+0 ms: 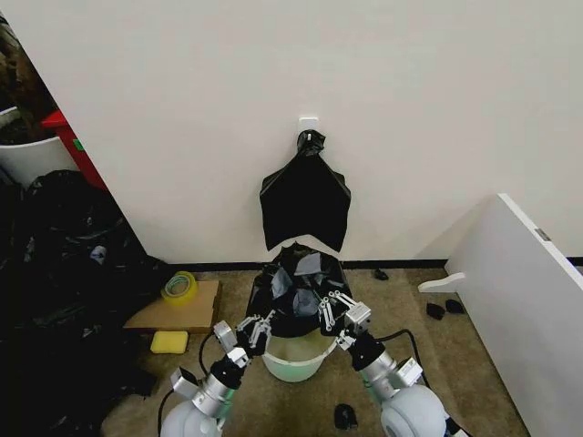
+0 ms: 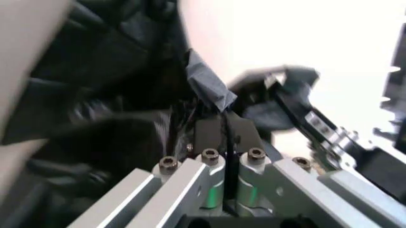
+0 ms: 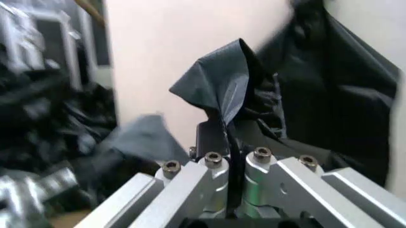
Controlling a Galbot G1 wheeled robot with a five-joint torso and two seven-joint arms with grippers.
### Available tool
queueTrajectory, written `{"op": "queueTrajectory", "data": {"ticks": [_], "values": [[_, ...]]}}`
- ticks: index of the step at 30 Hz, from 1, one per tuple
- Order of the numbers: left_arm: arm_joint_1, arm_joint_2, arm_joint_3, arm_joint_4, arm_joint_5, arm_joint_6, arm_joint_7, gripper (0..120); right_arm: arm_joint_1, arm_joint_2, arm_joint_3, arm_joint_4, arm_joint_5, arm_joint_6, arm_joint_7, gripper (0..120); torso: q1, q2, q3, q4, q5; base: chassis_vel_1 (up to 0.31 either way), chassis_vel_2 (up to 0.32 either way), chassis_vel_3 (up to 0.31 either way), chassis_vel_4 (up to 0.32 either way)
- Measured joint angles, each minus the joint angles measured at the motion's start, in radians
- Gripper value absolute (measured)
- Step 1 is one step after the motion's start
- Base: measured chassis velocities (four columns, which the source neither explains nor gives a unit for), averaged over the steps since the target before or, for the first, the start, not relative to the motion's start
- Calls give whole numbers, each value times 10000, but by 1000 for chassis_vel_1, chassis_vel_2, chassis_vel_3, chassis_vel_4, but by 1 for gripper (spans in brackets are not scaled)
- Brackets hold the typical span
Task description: Place the garbage bag over the trash bin.
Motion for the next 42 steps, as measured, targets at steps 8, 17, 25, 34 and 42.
{"op": "queueTrajectory", "data": {"ticks": [8,17,25,34,42], "values": [[217,213,-176,-574,1708,-1209,-1767,0,-383,-228,-407,323,-449,-1007,1891,0,0,0,0,0,0,0,0,0,0],[691,295,-26,-799,4138,-2154,-3700,0,-643,-576,-812,825,544,-1733,2804,0,-1,0,-1,1,1,0,0,0,0],[35,-578,505,615,3706,-2238,-2885,0,-346,-497,-709,452,1600,-1561,2121,0,0,0,0,-1,0,0,0,0,0],[-142,-685,110,553,1926,-2094,-159,0,-404,-398,-446,383,2412,-250,160,0,0,0,0,0,2,0,0,0,0],[-330,-587,-355,624,919,-1580,1863,0,-341,-287,-608,86,3083,459,-1408,0,0,0,0,0,1,0,0,0,0]]}}
